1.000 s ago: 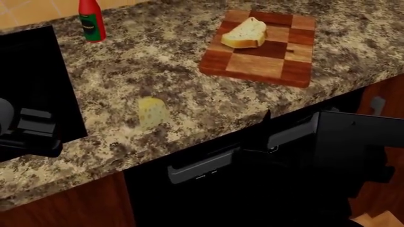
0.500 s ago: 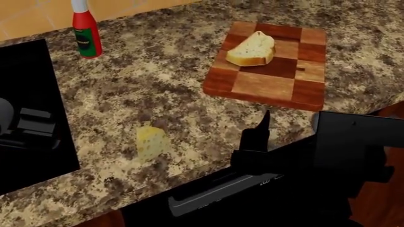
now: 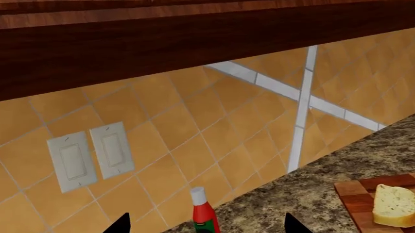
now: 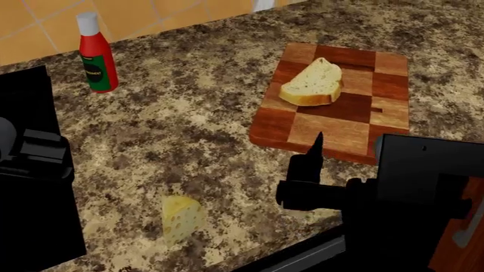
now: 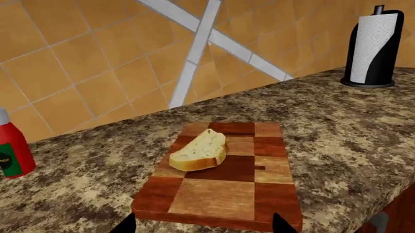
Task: Pick up the wedge of cheese and place it on the slice of bread to prepare a simple cheese on bread dish.
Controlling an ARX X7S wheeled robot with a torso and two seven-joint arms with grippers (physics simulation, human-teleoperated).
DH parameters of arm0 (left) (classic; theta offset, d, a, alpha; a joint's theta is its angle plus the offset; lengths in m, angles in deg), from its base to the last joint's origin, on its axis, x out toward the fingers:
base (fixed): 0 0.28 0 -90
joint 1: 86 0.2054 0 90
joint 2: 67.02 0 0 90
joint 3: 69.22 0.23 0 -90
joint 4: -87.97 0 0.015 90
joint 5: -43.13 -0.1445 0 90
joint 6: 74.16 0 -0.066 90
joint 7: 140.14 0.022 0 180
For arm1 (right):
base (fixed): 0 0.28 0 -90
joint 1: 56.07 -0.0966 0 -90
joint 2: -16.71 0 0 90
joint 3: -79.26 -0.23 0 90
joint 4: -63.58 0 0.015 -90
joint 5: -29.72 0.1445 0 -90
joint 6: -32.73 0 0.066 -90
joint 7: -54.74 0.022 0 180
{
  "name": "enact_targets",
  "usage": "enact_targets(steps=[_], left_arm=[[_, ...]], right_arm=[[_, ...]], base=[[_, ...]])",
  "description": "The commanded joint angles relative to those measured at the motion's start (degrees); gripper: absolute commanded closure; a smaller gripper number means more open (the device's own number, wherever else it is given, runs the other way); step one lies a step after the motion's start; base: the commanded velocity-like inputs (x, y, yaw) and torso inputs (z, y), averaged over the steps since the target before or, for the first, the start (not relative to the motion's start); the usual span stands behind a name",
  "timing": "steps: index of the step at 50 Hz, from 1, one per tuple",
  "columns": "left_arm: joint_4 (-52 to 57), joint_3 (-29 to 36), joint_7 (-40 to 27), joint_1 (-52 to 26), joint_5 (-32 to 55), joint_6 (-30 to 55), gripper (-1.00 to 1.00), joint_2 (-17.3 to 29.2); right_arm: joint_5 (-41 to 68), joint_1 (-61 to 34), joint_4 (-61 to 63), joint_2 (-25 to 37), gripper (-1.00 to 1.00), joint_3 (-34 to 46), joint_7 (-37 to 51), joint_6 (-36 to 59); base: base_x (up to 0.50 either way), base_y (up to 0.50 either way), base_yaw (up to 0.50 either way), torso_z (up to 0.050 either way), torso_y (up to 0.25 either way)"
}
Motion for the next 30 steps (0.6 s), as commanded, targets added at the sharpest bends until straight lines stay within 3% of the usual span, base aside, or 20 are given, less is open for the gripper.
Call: enact_targets(steps=[1,30], left_arm=[[-0.1,0.2,-0.2,-0.1,0.1,-0.1,-1.00,0.1],[-0.2,0.7,-0.4,-0.1,0.3,-0.8,-1.00,0.5]], right_arm=[[0.7,0.0,0.0,0.2,-1.00,0.0,0.4,0.1],[2.0,0.4,-0.8,0.9,-1.00,0.2,1.0,-1.1]], base=[[0.30,0.01,0.00,0.000,0.000],[0.30,-0.04,0.00,0.000,0.000]])
